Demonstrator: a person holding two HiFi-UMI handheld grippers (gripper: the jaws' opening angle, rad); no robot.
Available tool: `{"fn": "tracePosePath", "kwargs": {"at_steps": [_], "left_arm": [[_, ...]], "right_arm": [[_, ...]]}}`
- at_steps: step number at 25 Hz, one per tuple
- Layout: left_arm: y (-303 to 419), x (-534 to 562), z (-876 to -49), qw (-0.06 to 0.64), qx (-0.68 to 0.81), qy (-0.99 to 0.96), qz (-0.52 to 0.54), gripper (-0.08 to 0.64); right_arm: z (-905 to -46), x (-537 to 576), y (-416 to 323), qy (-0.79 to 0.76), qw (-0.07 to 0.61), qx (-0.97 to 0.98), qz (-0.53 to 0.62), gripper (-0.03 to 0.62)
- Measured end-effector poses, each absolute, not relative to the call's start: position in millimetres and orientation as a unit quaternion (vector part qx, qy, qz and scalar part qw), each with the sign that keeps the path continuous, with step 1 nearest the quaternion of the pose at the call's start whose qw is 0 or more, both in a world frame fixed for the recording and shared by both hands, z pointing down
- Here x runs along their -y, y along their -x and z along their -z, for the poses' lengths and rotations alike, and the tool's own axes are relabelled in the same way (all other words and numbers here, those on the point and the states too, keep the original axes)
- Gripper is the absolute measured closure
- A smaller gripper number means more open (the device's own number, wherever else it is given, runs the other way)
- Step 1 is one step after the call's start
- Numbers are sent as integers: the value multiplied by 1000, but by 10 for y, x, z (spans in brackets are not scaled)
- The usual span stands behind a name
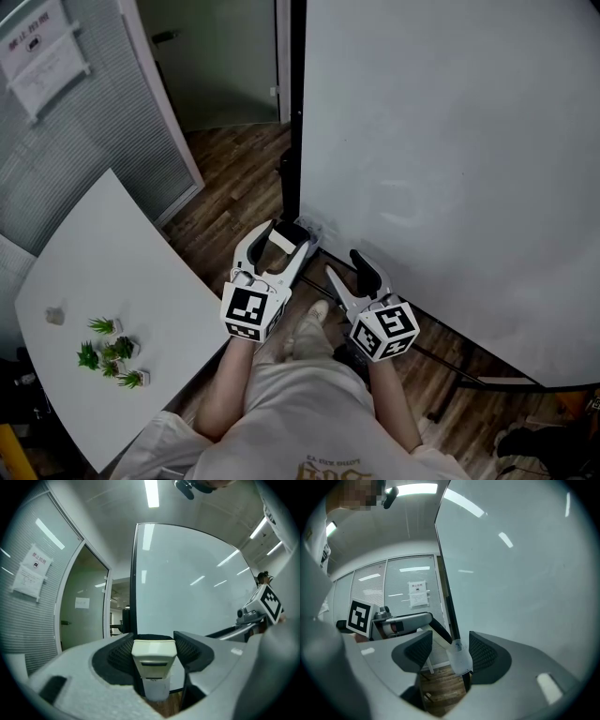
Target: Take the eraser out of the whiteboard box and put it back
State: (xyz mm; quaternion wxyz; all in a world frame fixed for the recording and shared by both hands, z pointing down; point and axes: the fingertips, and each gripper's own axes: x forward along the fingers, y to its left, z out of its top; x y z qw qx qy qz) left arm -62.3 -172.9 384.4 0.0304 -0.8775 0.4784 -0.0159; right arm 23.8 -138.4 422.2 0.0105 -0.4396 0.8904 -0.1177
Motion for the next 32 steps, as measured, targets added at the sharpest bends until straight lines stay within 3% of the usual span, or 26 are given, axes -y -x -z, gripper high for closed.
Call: {"fn": "tracePosePath", "kwargs": {"at_steps": [32], "left_arm": [[746,1435,-3736,32,-481,876,3,293]], "right_arm": [[-4245,1140,-236,448,27,-884,133,351]]}}
